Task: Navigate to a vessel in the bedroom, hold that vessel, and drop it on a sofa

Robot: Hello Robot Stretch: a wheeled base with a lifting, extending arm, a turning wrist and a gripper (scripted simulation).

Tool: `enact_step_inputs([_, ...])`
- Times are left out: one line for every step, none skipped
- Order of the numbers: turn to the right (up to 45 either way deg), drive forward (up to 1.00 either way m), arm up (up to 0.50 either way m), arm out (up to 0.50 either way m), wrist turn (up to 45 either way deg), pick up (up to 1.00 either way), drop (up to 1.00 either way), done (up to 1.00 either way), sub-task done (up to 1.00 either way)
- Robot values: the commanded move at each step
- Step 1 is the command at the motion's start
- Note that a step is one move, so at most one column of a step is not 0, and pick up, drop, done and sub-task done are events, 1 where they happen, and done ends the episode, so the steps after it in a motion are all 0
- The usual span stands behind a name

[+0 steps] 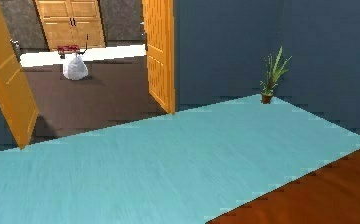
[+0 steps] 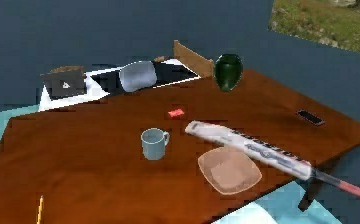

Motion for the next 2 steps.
enact_step_inputs([0.0, 0.0, 0.5, 0.0, 0.0, 0.0, 0.0, 0.0, 0.0])
enact_step_inputs([0.0, 0.0, 0.36, 0.0, 0.0, 0.0, 0.0, 0.0, 0.0])
